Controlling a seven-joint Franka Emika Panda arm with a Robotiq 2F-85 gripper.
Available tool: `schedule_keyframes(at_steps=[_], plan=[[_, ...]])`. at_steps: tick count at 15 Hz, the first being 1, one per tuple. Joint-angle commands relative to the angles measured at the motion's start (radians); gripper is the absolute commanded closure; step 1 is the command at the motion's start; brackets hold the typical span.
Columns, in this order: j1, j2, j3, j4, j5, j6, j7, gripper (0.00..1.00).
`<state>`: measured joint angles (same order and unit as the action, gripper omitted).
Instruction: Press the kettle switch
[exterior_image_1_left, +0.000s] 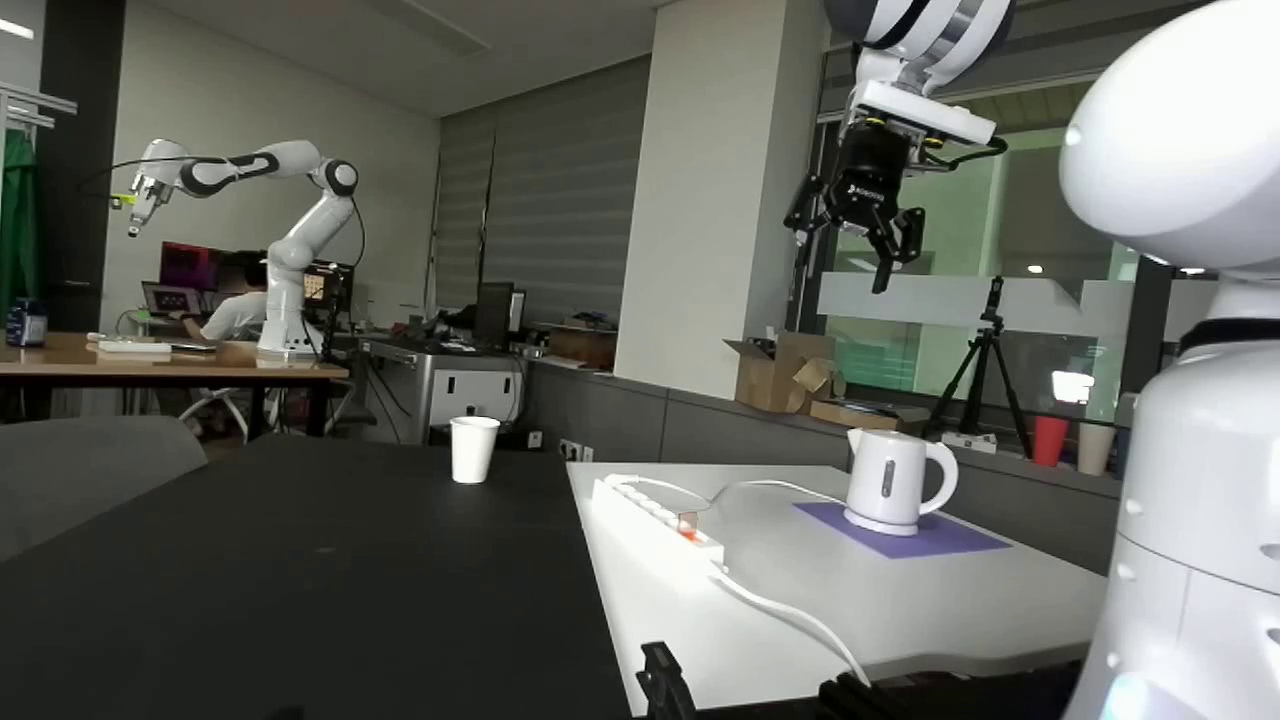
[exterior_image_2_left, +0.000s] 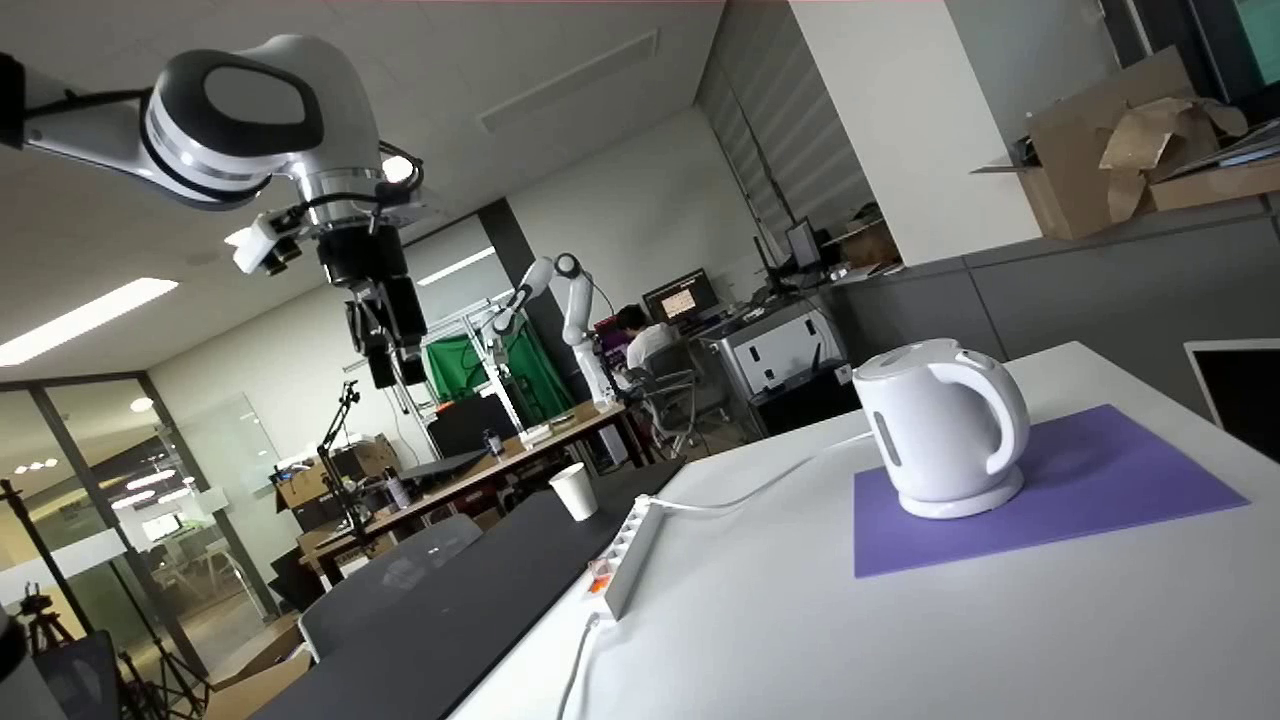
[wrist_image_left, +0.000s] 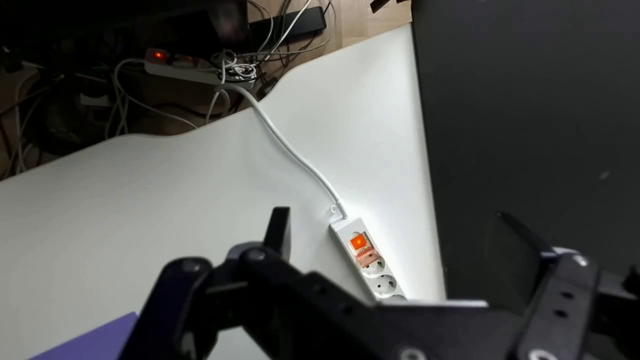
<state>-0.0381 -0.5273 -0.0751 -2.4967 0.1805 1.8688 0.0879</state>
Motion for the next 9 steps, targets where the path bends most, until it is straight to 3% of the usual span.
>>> schedule_keyframes(at_steps=[1, 3, 9], plan=[[-0.011, 0.001, 0.010, 0.002, 0.004, -0.003, -0.004, 0.00], [-0.011, 0.001, 0.010, 0.002, 0.004, -0.003, -0.004, 0.00], [-0.137, 0.059, -0.046, 0.060, -0.074, 0.270, 0.034, 0.00]])
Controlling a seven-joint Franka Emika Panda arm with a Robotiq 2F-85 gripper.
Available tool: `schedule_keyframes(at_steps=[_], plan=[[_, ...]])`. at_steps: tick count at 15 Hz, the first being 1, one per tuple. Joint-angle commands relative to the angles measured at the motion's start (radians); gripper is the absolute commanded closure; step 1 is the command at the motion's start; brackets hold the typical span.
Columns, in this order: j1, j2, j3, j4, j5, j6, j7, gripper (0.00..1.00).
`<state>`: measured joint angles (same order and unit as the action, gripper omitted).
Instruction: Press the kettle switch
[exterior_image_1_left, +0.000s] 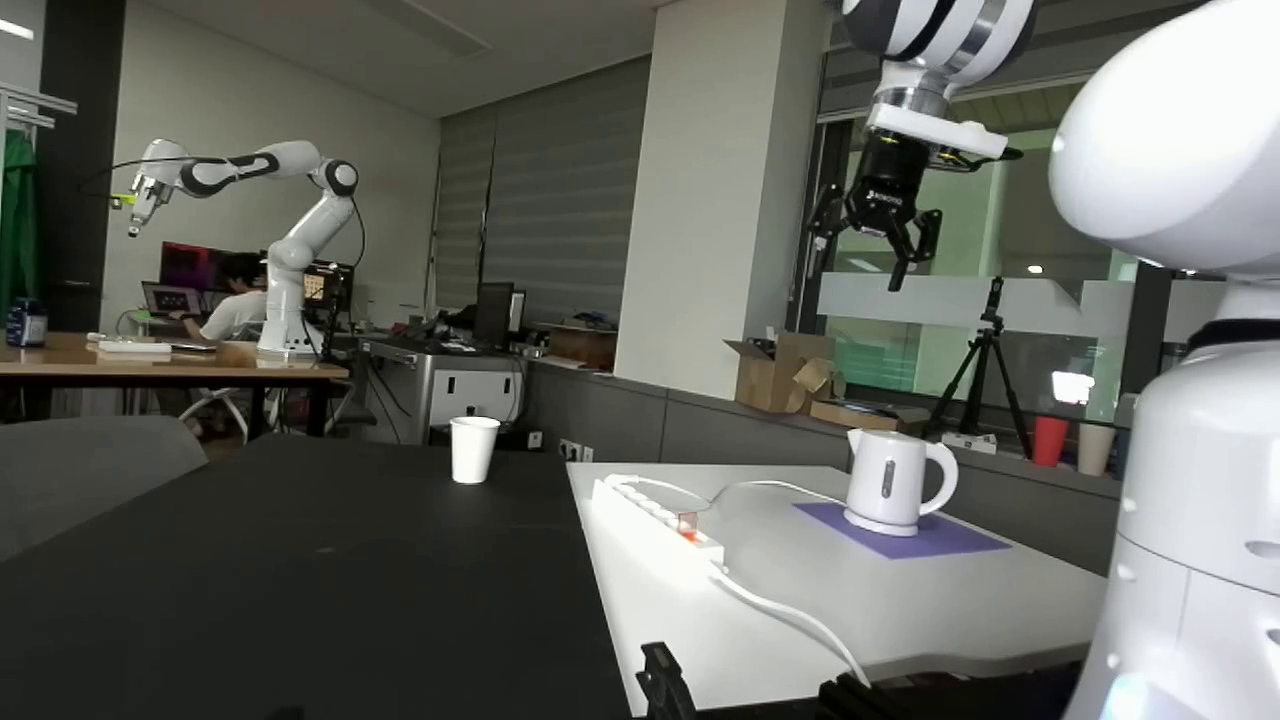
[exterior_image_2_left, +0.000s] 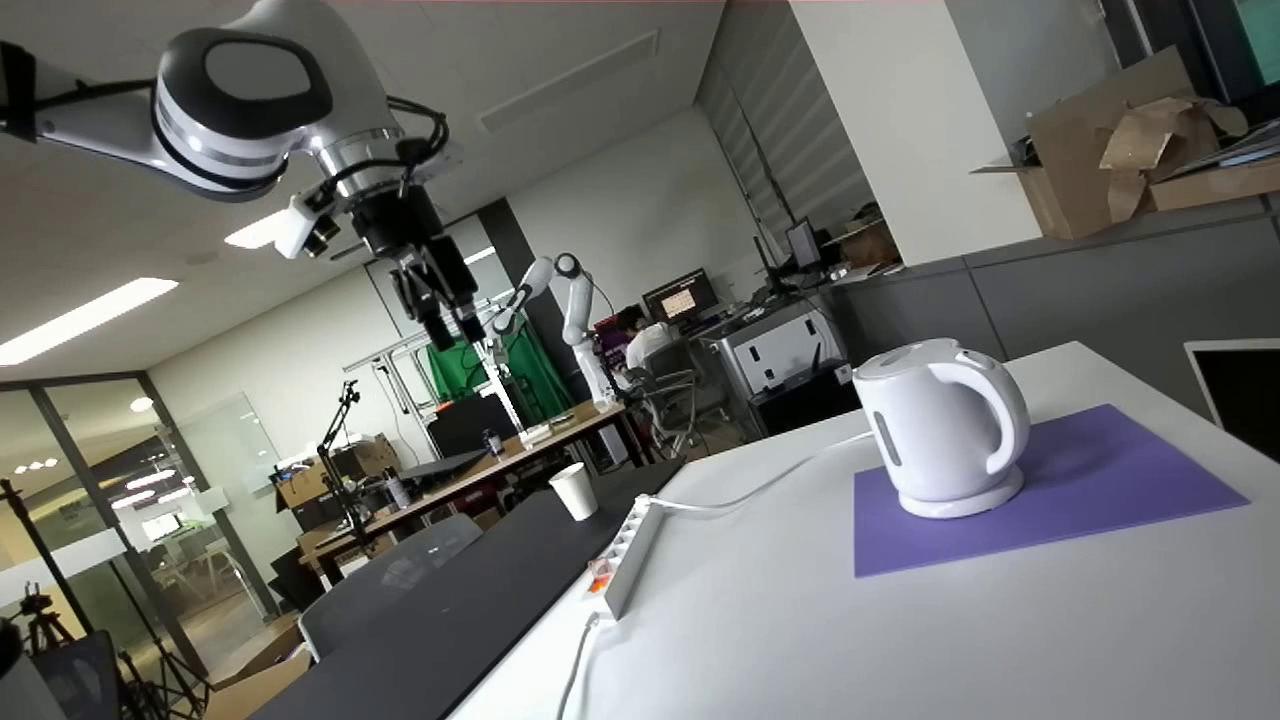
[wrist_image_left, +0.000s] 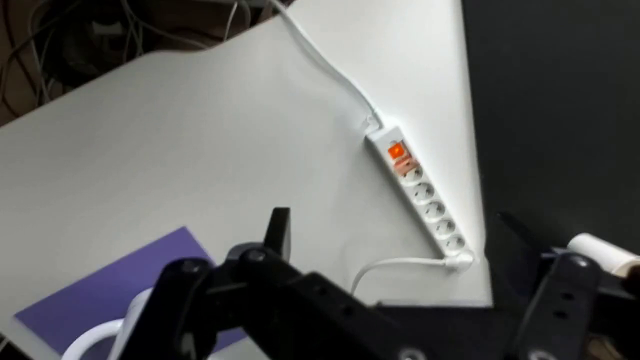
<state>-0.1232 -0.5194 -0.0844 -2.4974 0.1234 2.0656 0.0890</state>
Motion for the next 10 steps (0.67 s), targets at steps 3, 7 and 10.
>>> schedule_keyframes(at_steps=[3, 7, 10], plan=[[-0.109, 0.113, -0.100, 0.129, 0.009, 0.146, 0.044, 0.00], [-0.172, 0.214, -0.202, 0.259, 0.052, 0.203, 0.042, 0.00], [-0.207, 0.324, -0.278, 0.387, 0.110, 0.222, 0.050, 0.00]])
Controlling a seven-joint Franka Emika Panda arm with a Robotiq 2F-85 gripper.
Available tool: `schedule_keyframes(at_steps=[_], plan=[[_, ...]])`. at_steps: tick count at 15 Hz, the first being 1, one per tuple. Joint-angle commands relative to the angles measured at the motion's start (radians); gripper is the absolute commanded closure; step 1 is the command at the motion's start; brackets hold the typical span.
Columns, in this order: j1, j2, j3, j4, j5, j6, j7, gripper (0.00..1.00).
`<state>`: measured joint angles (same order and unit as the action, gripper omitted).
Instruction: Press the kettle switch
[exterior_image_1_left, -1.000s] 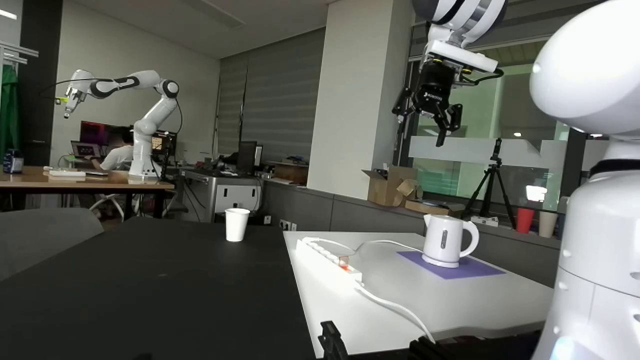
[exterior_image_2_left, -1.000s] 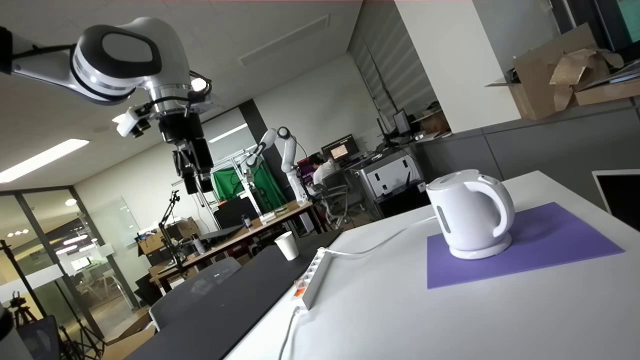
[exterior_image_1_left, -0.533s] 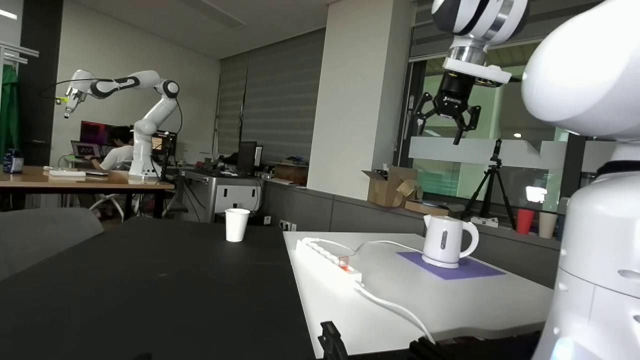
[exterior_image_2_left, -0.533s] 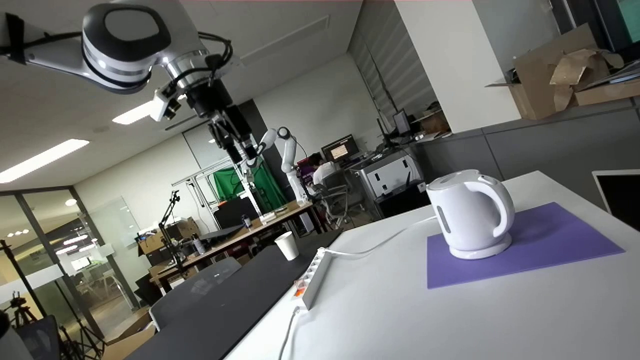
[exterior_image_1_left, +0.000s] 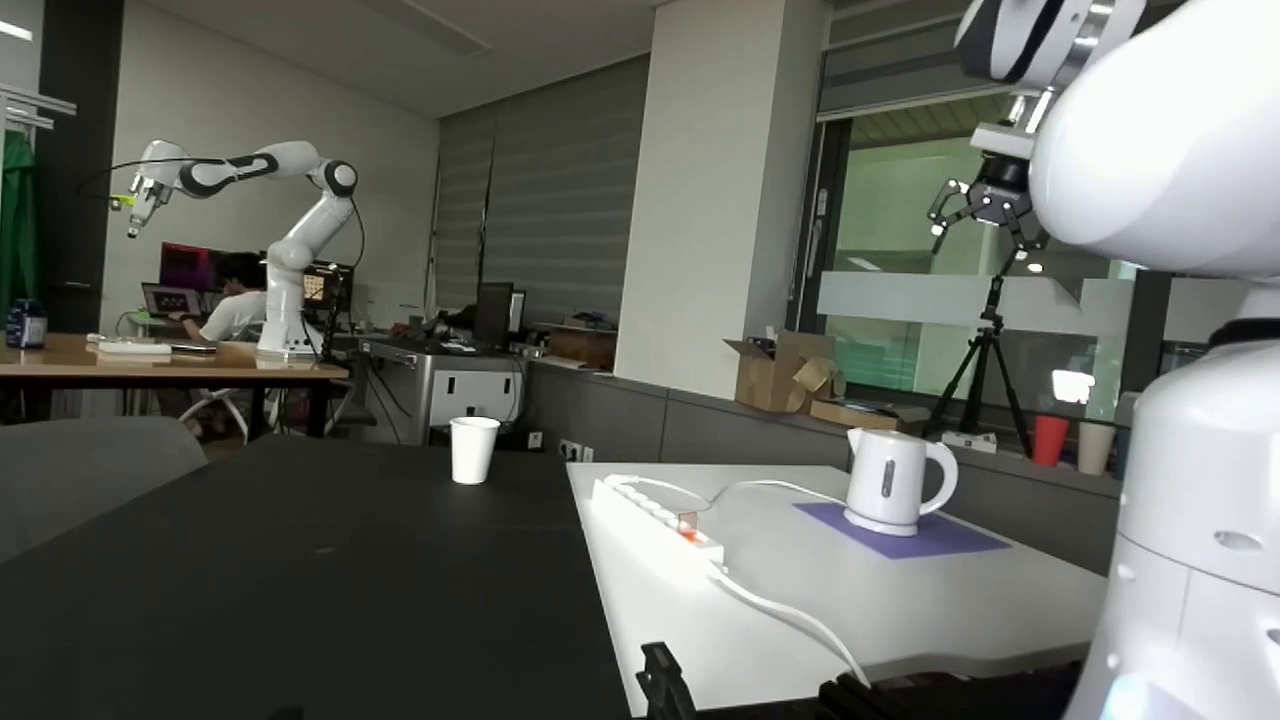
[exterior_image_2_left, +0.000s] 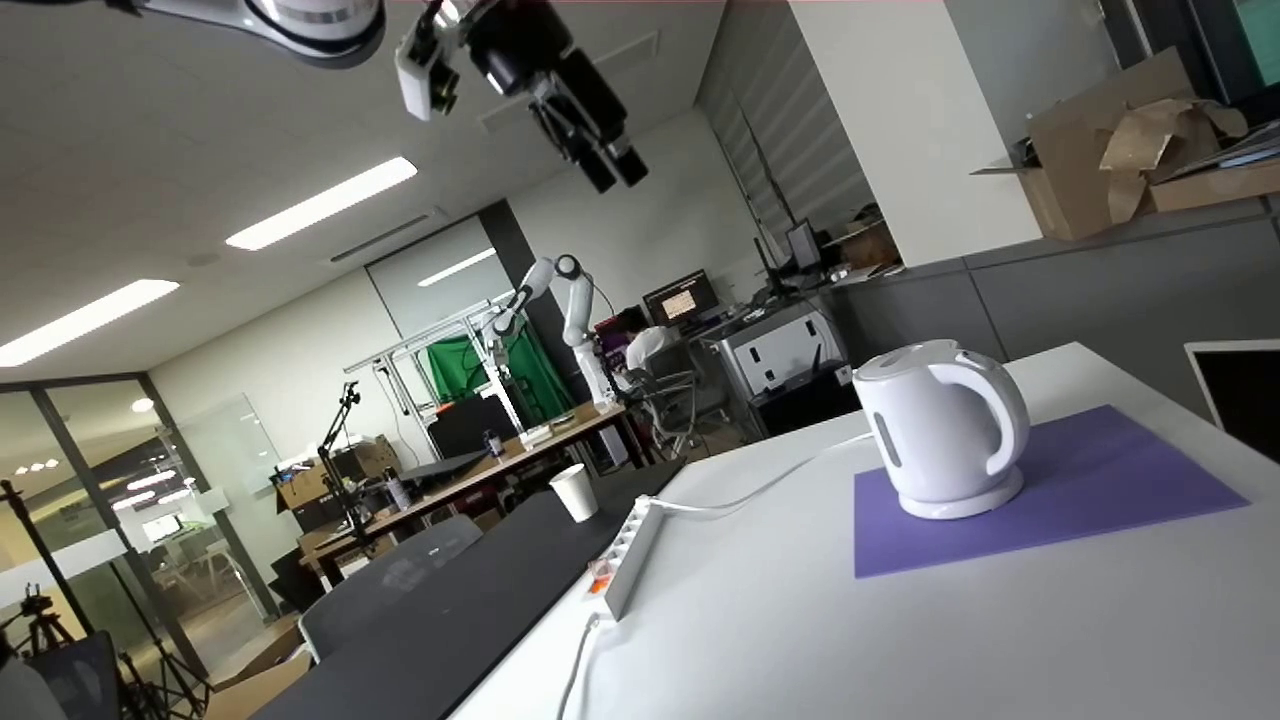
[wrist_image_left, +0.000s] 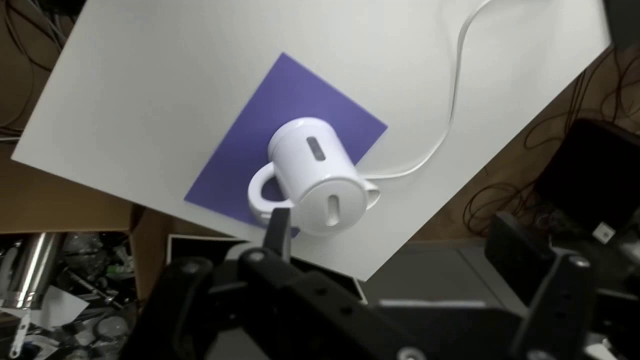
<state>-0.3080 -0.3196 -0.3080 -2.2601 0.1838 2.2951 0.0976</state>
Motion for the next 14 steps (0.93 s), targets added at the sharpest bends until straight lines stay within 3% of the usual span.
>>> schedule_keyframes(at_steps=[1, 4, 5, 8, 14], plan=[[-0.033, 0.166, -0.076, 0.195, 0.071, -0.007, 0.048, 0.00], [-0.060, 0.279, -0.129, 0.325, 0.163, -0.075, 0.076, 0.00], [-0.057, 0.188, -0.106, 0.210, 0.120, -0.014, 0.017, 0.00], [-0.072, 0.266, -0.121, 0.286, 0.155, -0.043, 0.025, 0.00], [-0.070, 0.275, -0.118, 0.300, 0.156, -0.052, 0.039, 0.00]])
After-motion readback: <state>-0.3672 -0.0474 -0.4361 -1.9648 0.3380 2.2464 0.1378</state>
